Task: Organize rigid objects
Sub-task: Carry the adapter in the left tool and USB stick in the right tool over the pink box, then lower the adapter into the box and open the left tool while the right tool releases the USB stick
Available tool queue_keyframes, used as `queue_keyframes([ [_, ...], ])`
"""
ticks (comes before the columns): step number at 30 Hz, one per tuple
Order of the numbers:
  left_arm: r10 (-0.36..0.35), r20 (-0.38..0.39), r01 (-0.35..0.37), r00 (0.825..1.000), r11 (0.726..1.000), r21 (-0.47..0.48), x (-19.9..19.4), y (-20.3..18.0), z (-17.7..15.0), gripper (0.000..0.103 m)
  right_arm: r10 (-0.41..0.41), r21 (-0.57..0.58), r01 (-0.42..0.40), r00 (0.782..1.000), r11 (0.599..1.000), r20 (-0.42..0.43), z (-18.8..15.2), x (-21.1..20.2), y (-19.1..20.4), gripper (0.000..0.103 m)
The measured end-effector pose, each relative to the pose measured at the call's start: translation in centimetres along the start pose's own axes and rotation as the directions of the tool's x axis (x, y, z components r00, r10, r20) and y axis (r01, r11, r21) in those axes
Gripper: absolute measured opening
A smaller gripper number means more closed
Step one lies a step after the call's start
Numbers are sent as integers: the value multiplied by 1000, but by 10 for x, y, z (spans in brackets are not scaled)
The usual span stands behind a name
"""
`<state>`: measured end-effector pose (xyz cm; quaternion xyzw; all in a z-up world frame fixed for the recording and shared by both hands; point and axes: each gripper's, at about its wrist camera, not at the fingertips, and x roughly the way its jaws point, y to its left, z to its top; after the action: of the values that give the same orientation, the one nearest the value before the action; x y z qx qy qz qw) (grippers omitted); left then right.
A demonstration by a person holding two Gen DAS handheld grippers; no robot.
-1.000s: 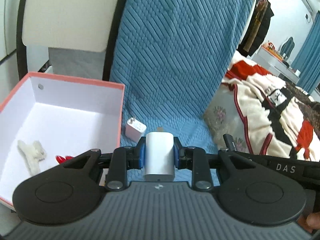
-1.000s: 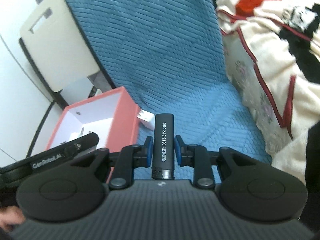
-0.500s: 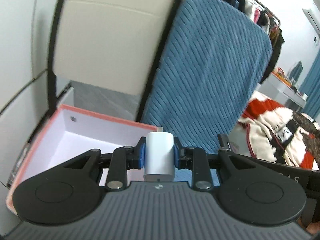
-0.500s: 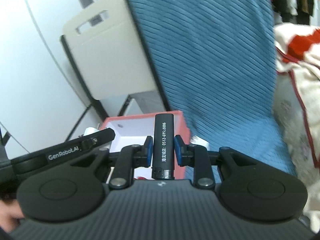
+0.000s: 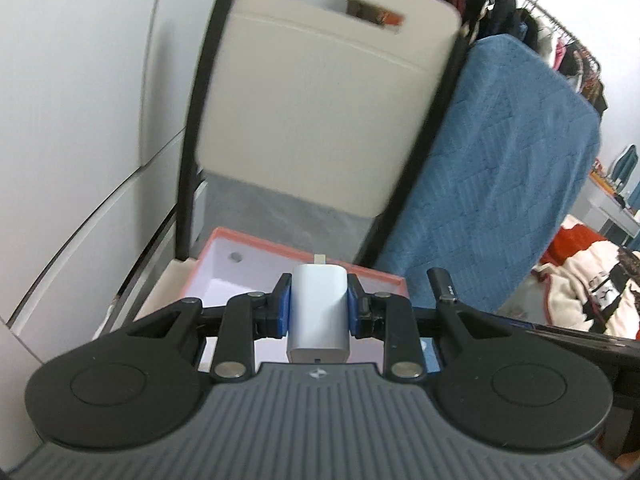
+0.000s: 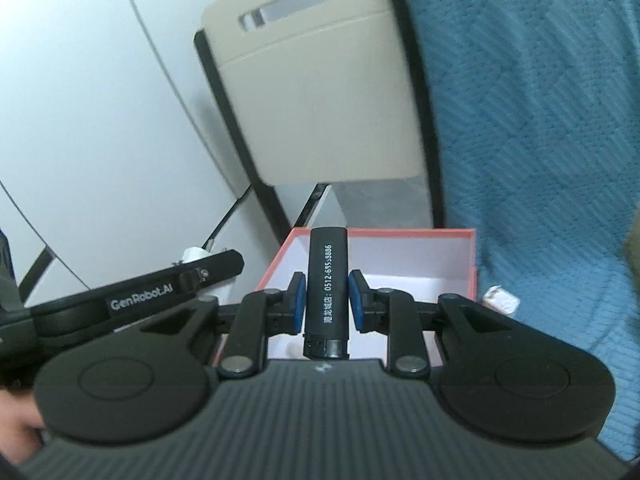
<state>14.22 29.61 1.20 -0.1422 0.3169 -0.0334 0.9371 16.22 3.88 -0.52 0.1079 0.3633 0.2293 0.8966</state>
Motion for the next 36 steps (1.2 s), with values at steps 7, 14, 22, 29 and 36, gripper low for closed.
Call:
queue_keyframes([
  [7,49,-100,-53,994,998,-33,31,53,-16,31,0,3,0,993,1000,-117,-22,58,18,26],
  [14,62,-217,-77,974,995,-61,65,91,-43,31,-42,10,46,971,999,-234,-56,105,17,26],
  [22,61,-307,-85,950,994,-67,88,114,-82,31,-80,21,93,933,995,-352,-89,146,5,26],
  [29,67,-325,-95,943,993,-72,89,118,-87,31,-79,43,103,924,994,-373,-93,154,2,27],
  [36,91,-276,-112,957,992,-61,81,105,-74,38,-52,68,80,938,994,-343,-89,138,-2,31],
])
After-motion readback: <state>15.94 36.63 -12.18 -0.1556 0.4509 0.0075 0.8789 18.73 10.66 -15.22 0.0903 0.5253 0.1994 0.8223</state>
